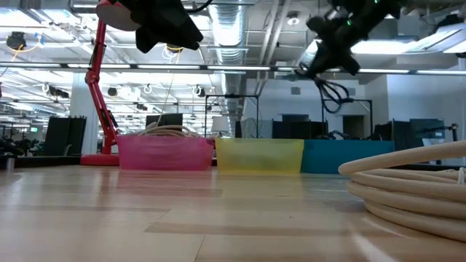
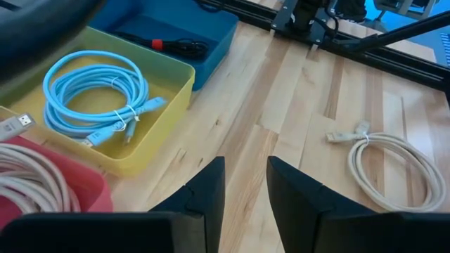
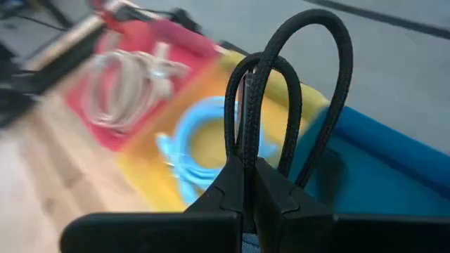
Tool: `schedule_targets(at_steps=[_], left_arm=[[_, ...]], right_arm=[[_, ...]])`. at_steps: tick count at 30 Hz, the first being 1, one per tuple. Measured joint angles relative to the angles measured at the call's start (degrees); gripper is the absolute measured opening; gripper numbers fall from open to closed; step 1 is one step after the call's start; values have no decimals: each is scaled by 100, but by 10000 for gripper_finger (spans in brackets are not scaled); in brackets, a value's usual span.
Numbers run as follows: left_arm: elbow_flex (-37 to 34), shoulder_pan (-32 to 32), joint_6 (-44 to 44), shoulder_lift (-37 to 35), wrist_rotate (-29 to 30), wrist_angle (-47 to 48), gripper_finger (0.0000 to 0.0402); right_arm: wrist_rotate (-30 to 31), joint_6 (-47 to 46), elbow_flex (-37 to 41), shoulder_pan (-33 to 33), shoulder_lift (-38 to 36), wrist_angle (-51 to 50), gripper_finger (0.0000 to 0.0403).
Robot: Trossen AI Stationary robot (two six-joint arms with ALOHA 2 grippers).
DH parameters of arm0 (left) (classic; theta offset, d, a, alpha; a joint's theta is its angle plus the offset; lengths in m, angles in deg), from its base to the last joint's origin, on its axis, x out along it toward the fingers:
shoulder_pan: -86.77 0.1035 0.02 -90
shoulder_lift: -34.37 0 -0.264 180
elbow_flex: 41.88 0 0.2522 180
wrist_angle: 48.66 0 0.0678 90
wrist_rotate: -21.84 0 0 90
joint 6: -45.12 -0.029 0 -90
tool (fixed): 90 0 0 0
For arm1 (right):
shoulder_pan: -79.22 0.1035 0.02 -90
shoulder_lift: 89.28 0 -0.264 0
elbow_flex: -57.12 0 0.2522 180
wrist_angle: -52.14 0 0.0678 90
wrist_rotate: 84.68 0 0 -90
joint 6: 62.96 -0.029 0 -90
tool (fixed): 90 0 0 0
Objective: Pick & Place USB Port
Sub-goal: Put the bottom left black charger cable into the blue bin
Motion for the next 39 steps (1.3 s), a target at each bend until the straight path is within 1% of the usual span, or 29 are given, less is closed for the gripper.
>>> schedule_targets(at_steps=[6,11,16,20,27,34,36,39], left_arm=[[0,0,9,0,2,-2,104],[0,2,24,0,2,-2,104],[0,2,24,0,2,-4,104],[0,0,24,0,2,-4,104],[-2,0,24,0,2,-4,104],[-2,0,153,0,2,-5,104],[-2,2,172,0,2,-5,104],[-4,2,173,0,2,-7,104]], right_arm=[[-17,13,464,-750,40,-9,0],[-7,41,661,-1289,369,94,0],[-8,57,712,-1587,784,176,0],[-13,55,714,-1695,1148,178,0],[20,39,716,-1703,1804,205,0],[36,-138,716,-1703,2237,367,1],[34,-157,716,-1703,2298,390,8],[23,-156,716,-1703,2310,408,32]])
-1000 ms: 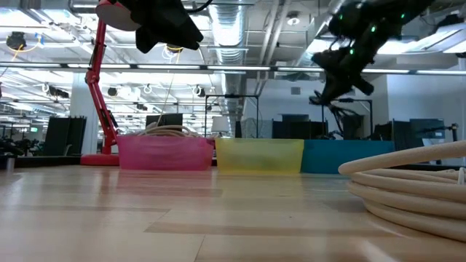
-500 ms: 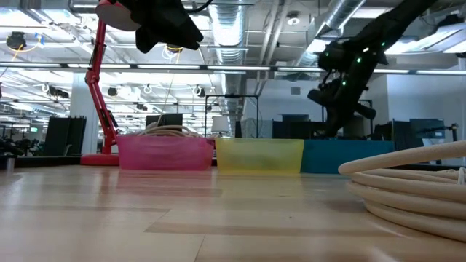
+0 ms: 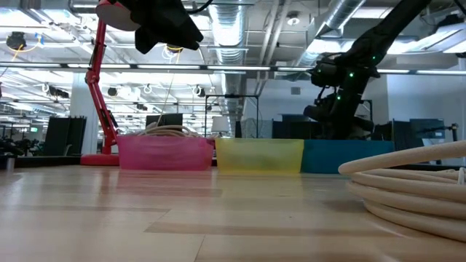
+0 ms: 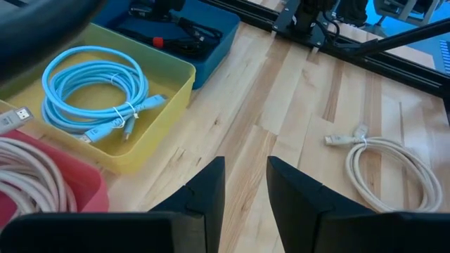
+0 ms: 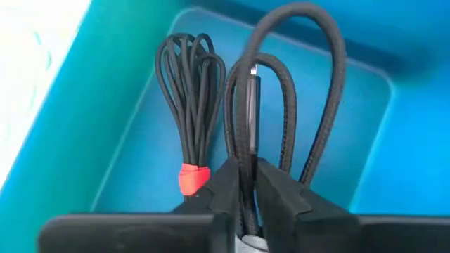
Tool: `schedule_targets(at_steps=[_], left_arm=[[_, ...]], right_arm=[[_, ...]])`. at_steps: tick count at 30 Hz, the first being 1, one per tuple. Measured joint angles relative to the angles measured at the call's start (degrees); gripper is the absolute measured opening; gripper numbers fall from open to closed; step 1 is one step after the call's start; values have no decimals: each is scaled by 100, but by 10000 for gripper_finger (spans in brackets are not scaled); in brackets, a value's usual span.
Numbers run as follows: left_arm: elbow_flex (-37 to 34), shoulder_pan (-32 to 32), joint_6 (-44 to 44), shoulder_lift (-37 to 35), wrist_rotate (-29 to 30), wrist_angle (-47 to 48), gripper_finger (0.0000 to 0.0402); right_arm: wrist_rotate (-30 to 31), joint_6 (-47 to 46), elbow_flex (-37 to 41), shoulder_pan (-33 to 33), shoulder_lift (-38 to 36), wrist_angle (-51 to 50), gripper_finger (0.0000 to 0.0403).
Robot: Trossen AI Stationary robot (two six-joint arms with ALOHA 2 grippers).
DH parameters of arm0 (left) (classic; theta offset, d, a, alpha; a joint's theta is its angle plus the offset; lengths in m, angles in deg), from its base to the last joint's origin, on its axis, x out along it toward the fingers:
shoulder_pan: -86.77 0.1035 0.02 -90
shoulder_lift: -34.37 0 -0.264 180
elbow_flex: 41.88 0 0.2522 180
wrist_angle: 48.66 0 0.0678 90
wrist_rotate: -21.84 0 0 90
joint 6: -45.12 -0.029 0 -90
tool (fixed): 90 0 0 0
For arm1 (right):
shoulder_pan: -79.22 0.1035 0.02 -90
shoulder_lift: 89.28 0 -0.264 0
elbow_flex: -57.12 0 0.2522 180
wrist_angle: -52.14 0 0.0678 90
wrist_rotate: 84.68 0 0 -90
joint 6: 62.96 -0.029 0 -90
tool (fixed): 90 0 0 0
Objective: Pick & Place USB Port
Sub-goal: Put the bottom left black charger cable into the blue bin, then put the bottom brown charger cable into the red bin
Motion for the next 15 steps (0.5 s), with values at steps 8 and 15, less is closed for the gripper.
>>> schedule_targets(at_steps=[8,15], left_arm=[[0,0,0,0,1,2,104],[0,0,0,0,0,2,104]], right_arm=[[-45,1,-2,2,-214,42,102],[-935,134,-193,-64,-861,-211,126]])
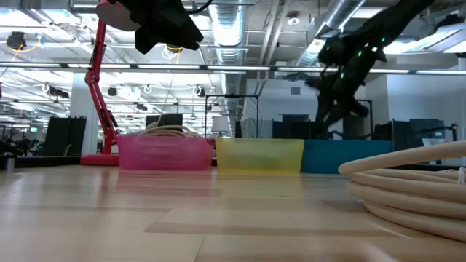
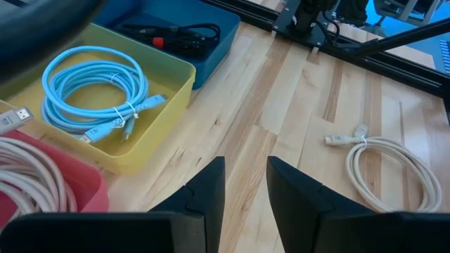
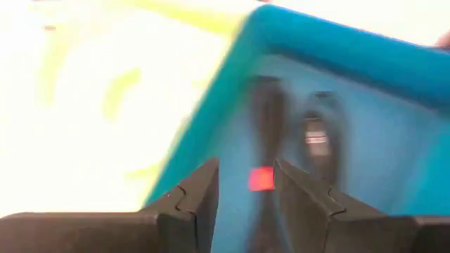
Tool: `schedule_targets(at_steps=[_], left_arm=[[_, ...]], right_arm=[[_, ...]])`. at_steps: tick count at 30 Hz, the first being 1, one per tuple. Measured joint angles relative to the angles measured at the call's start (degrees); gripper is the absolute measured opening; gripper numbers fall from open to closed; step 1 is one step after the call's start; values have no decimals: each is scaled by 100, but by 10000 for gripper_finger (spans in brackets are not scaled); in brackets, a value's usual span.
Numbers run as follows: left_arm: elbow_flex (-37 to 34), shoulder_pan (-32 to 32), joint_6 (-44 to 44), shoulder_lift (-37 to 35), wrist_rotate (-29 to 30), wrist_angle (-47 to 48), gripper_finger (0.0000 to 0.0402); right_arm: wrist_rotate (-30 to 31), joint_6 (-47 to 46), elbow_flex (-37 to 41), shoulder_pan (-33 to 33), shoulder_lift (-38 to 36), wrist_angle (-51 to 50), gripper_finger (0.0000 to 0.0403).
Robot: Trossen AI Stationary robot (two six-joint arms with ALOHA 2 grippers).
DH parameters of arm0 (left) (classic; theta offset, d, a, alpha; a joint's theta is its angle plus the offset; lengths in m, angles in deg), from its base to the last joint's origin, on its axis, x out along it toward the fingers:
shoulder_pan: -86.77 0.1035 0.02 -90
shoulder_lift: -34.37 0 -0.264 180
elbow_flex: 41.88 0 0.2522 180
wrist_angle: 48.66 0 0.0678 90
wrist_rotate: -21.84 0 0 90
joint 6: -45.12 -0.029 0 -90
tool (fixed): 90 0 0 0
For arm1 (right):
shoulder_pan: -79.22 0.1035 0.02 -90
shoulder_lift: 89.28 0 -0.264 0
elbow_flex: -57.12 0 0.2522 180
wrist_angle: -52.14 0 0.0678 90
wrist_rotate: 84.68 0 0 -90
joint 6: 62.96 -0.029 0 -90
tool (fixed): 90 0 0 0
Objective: Pick & Place USB Port
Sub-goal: Put the bottom brown charger cable into the red bin
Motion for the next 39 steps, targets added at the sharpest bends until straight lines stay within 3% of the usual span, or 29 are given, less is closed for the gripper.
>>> schedule_targets(at_steps=[7,10,17,23,30,39], left_arm=[[0,0,-22,0,0,0,104],[0,-2,-31,0,0,0,104],[0,-2,-68,0,0,2,104],[0,1,-68,0,0,4,104],[0,22,-68,0,0,4,104],[0,22,-68,0,1,4,104]], right_arm=[[-2516,253,-186,336,-1030,-939,117],[-3051,640,-243,771,-1579,-1481,107],[-2804,419,-373,2451,-2800,-1904,88],[-2120,-253,-406,4115,-3161,-1905,74],[-1607,-720,-406,5767,-2535,-1910,62],[-1673,-561,-406,6814,-1061,-1887,32]])
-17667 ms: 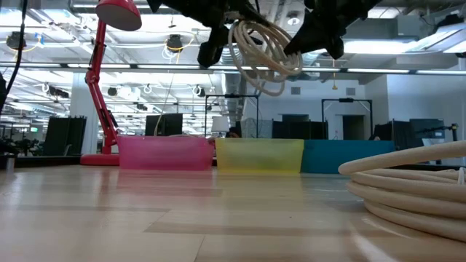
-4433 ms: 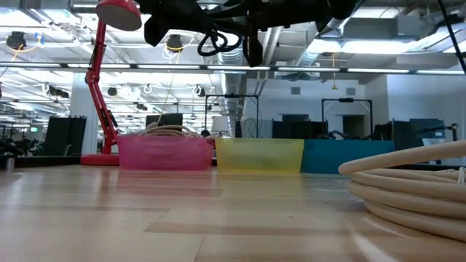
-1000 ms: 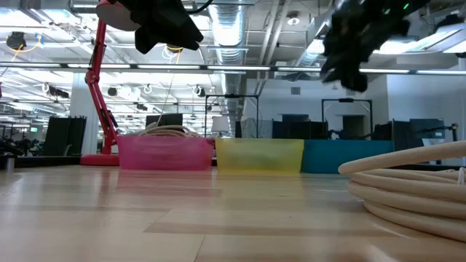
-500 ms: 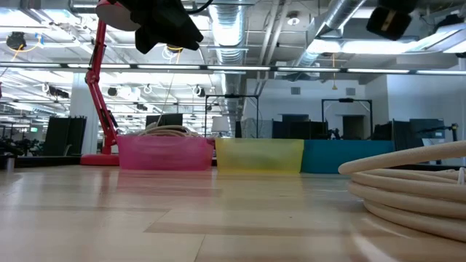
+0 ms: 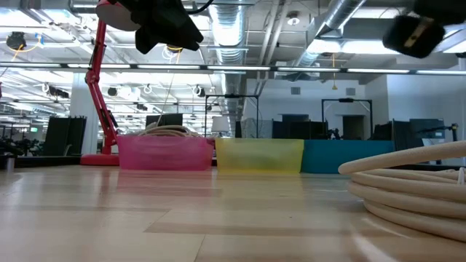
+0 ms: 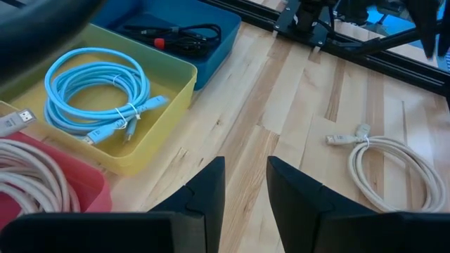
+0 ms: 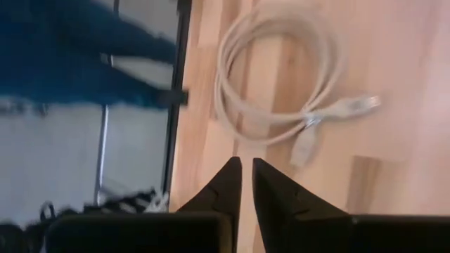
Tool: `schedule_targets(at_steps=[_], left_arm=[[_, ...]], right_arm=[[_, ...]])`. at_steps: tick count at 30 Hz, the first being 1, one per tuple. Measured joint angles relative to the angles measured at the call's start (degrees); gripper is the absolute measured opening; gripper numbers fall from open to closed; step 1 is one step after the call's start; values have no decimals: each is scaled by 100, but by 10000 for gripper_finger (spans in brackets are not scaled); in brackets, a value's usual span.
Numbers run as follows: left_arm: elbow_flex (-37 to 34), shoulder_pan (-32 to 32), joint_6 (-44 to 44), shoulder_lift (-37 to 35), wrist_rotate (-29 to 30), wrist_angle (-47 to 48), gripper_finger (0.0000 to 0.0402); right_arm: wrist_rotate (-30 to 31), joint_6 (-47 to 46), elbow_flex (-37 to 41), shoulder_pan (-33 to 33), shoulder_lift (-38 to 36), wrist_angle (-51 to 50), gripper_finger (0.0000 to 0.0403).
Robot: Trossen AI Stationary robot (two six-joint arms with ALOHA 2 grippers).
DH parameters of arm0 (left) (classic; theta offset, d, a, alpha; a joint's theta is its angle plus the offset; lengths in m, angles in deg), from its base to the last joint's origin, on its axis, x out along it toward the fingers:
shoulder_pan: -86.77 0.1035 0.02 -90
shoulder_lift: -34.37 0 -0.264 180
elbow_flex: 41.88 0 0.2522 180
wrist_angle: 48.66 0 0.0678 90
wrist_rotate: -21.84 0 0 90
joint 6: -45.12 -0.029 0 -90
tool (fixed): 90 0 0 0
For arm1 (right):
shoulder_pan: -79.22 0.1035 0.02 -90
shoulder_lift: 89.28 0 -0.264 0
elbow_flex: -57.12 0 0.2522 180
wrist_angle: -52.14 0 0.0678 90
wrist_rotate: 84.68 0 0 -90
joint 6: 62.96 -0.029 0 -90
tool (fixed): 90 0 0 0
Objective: Pick & Place USB Port
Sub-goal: Put the bottom brown charger cable into the red bin
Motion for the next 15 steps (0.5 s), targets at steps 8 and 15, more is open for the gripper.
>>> schedule_targets(at_steps=[8,15], left_arm=[[0,0,0,0,-1,2,104],[0,-4,0,0,-1,12,104]], right_arm=[[-13,667,-618,485,1068,-4,15],[1122,2414,-1796,749,1843,-699,56]])
